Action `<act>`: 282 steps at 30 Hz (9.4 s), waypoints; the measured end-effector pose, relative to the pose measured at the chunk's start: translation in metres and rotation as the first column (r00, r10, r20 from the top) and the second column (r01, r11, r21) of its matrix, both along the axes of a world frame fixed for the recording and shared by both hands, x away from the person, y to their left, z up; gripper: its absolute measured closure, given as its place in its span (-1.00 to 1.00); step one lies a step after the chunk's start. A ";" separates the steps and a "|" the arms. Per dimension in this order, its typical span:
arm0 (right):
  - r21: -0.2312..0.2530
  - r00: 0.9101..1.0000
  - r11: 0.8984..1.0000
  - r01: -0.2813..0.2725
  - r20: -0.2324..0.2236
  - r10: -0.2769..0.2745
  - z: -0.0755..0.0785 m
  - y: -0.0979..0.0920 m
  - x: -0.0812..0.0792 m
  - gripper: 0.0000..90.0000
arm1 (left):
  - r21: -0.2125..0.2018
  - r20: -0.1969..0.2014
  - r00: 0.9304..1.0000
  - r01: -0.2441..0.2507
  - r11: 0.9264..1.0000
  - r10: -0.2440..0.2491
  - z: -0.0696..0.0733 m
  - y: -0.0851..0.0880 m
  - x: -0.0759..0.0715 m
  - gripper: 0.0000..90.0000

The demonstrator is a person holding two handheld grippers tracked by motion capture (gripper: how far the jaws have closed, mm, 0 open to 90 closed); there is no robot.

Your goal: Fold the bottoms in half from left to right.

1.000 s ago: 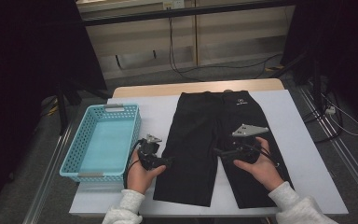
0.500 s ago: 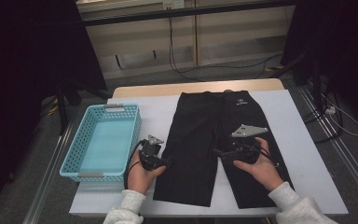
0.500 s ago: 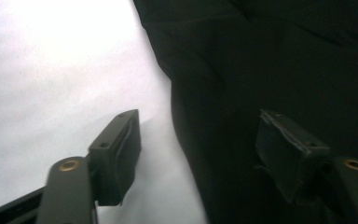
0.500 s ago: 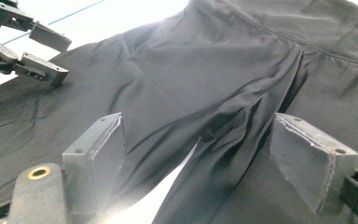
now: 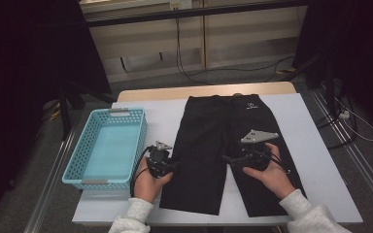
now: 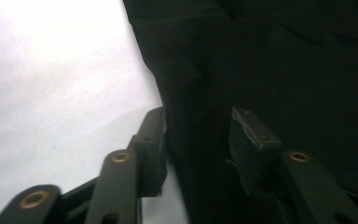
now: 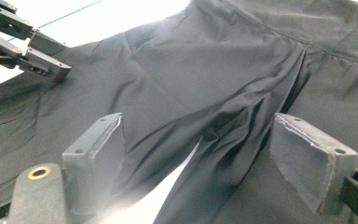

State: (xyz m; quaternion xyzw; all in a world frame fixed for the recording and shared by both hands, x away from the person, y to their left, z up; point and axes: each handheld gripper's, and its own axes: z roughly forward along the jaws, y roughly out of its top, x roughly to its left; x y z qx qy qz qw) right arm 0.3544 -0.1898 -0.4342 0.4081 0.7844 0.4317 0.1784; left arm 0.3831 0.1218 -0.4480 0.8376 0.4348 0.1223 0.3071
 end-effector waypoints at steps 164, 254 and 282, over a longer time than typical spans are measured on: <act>-0.114 0.998 0.991 0.068 0.010 -0.068 -0.013 0.070 0.114 0.41 | -0.294 0.009 0.984 0.175 0.940 -0.180 0.016 -0.061 -0.017 0.98; -0.107 0.959 0.957 0.269 -0.059 -0.276 0.010 -0.105 0.057 -0.20 | -0.325 0.078 0.976 0.217 0.921 -0.203 0.033 -0.045 0.032 -0.65; -0.107 0.987 0.986 0.125 -0.087 -0.135 -0.014 -0.075 -0.013 0.03 | -0.253 0.096 0.978 0.202 0.946 -0.183 0.019 -0.035 0.042 -0.74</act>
